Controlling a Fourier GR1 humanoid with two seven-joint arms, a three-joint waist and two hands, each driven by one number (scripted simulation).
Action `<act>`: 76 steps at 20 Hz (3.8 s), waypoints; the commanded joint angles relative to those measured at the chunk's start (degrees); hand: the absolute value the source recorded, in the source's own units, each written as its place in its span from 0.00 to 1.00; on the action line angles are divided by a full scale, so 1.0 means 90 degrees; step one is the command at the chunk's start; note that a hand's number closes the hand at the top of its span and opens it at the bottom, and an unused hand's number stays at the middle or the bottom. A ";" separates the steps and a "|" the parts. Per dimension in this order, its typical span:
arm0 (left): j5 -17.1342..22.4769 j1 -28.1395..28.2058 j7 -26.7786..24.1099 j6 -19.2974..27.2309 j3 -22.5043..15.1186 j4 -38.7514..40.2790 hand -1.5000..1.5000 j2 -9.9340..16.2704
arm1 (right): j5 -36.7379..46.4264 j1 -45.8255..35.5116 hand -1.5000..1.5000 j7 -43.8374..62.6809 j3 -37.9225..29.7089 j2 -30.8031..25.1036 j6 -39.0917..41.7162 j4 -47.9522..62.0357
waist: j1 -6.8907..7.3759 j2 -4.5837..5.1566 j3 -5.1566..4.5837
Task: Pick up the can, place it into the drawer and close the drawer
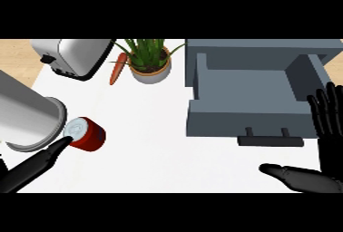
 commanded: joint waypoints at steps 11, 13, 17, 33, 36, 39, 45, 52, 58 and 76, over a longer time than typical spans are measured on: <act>-0.2690 -0.0341 0.2729 0.1838 -0.1535 -0.0466 0.00 -0.0049 | 0.0293 0.0195 0.00 0.0480 0.0208 0.0177 -0.0117 -0.0266 | -0.0120 -0.0007 -0.0005; -0.2017 -0.0619 0.2259 0.1595 -0.0862 0.0063 0.00 -0.0049 | -0.0368 0.0157 0.00 0.0718 -0.0410 -0.0154 0.0197 -0.0433 | -0.0125 -0.0006 -0.0007; -0.1852 -0.0466 0.1956 0.2157 -0.1278 0.0485 0.00 -0.0048 | 0.0007 0.0390 0.00 0.0436 -0.0149 0.0100 0.0087 -0.0405 | -0.0118 -0.0008 -0.0008; 0.0605 -0.0466 -0.0935 0.3817 -0.1828 0.3373 0.00 -0.0049 | -0.0659 0.0876 0.00 0.0513 -0.0763 -0.0066 0.0628 -0.1062 | -0.0149 -0.0007 -0.0015; 0.1233 -0.0316 -0.1659 0.3479 -0.1287 0.3470 0.00 -0.0049 | -0.0223 0.0529 0.00 0.0422 -0.0597 0.0056 0.0438 -0.0560 | -0.0105 -0.0004 -0.0015; 0.2103 -0.0362 -0.2535 0.3452 -0.1274 0.3983 0.00 -0.0049 | -0.0632 0.0739 0.00 0.0181 -0.1040 -0.0095 0.0743 -0.0482 | -0.0121 -0.0006 -0.0014; 0.3526 -0.0442 -0.4061 0.2821 -0.0754 0.5116 0.00 -0.0049 | -0.0466 0.1192 0.00 0.0437 -0.0703 0.0192 0.0748 -0.1218 | -0.0138 -0.0008 -0.0016; 0.4394 -0.0779 -0.5058 0.2234 -0.0412 0.6098 0.00 -0.0049 | -0.0784 0.0686 0.00 0.0641 -0.1310 -0.0110 0.0889 -0.0993 | -0.0120 -0.0005 -0.0012; 0.4491 -0.1140 -0.5357 0.1686 0.0419 0.6922 0.00 -0.0049 | -0.0625 0.0609 0.00 0.0601 -0.1279 -0.0024 0.0970 -0.0702 | -0.0115 -0.0004 -0.0009; 0.4722 -0.2596 -0.5879 0.0012 0.0883 0.9221 0.00 0.0747 | -0.0830 0.0362 0.00 0.1097 -0.1643 -0.0148 0.1059 -0.1077 | -0.0137 -0.0001 -0.0010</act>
